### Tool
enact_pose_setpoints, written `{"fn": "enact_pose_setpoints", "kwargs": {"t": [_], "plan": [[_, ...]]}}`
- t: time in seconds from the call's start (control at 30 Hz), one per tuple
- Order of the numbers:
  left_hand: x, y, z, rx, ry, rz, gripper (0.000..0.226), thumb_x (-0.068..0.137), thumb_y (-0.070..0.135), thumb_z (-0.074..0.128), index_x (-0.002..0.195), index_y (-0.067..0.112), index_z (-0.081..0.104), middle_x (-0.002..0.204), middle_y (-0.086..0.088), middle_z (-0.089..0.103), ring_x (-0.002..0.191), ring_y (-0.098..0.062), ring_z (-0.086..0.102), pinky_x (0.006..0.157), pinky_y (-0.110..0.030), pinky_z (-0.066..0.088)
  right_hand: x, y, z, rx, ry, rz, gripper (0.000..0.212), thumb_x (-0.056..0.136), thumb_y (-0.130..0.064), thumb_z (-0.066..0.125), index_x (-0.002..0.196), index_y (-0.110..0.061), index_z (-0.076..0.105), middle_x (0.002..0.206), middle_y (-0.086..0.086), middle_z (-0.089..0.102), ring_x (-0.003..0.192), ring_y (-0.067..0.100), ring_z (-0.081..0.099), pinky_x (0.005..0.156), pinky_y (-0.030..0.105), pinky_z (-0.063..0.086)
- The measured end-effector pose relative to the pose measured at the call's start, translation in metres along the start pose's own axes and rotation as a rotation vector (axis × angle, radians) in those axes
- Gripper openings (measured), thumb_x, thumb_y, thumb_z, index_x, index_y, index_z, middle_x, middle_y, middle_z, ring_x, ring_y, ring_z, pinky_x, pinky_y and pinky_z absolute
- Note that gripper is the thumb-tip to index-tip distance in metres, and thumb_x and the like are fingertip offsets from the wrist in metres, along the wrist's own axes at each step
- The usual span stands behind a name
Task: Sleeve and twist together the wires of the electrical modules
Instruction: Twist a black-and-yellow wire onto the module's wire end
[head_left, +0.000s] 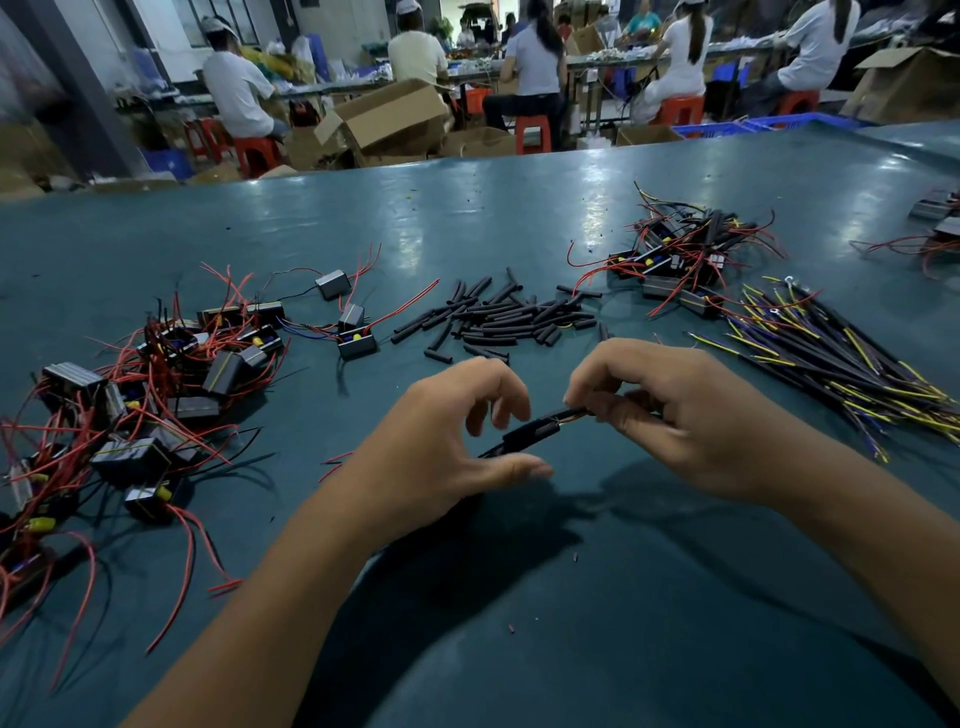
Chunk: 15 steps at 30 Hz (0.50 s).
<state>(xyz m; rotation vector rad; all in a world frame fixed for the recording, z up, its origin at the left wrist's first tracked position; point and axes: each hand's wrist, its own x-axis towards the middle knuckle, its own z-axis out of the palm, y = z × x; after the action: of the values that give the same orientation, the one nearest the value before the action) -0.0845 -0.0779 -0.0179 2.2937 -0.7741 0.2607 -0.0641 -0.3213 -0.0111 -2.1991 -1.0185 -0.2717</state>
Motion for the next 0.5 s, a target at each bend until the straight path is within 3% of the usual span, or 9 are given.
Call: {"fn": "enact_pose_setpoints", "kwargs": {"t": [0.1, 0.23, 0.33, 0.4, 0.5], "plan": [[0.002, 0.001, 0.006, 0.103, 0.002, 0.075, 0.021, 0.082, 0.025, 0.083, 0.089, 0.019, 0.065, 0.079, 0.014, 0.057, 0.072, -0.018, 0.053, 0.067, -0.032, 0.045, 0.0, 0.0, 0.0, -0.038, -0.017, -0.006, 0.017, 0.092, -0.012, 0.055, 0.1, -0.024, 0.063, 0.096, -0.013, 0.06, 0.089, 0.013, 0.06, 0.074, 0.02, 0.046], [0.004, -0.002, 0.003, 0.084, 0.039, 0.108, 0.01, 0.085, 0.018, 0.079, 0.089, 0.015, 0.071, 0.078, 0.012, 0.063, 0.067, -0.008, 0.055, 0.064, -0.011, 0.038, 0.0, -0.004, 0.001, -0.066, -0.022, -0.029, 0.007, 0.091, -0.025, 0.064, 0.098, -0.025, 0.064, 0.095, -0.006, 0.059, 0.086, 0.015, 0.057, 0.075, 0.023, 0.043], [0.003, -0.002, 0.004, 0.065, 0.018, 0.079, 0.008, 0.085, 0.017, 0.079, 0.087, 0.018, 0.071, 0.071, 0.024, 0.058, 0.063, -0.002, 0.053, 0.062, -0.007, 0.035, 0.0, -0.005, 0.005, -0.138, 0.009, -0.067, 0.011, 0.088, -0.024, 0.074, 0.095, -0.021, 0.065, 0.09, -0.008, 0.057, 0.079, 0.006, 0.051, 0.073, 0.014, 0.038], [0.002, -0.002, 0.003, 0.037, 0.006, 0.068, 0.007, 0.087, 0.016, 0.078, 0.087, 0.019, 0.071, 0.067, 0.027, 0.057, 0.06, -0.003, 0.054, 0.059, -0.011, 0.038, 0.001, -0.006, 0.008, -0.179, 0.049, -0.082, 0.008, 0.088, -0.016, 0.074, 0.092, -0.017, 0.067, 0.085, -0.009, 0.055, 0.074, 0.002, 0.046, 0.071, 0.01, 0.034], [0.001, -0.004, -0.003, 0.006, -0.018, 0.029, 0.007, 0.088, 0.017, 0.076, 0.085, 0.02, 0.071, 0.067, 0.017, 0.062, 0.059, -0.013, 0.058, 0.057, -0.028, 0.047, 0.001, -0.007, 0.01, -0.198, 0.091, -0.093, 0.005, 0.089, -0.015, 0.073, 0.092, -0.015, 0.068, 0.083, -0.007, 0.058, 0.071, 0.005, 0.046, 0.069, 0.014, 0.037]]}}
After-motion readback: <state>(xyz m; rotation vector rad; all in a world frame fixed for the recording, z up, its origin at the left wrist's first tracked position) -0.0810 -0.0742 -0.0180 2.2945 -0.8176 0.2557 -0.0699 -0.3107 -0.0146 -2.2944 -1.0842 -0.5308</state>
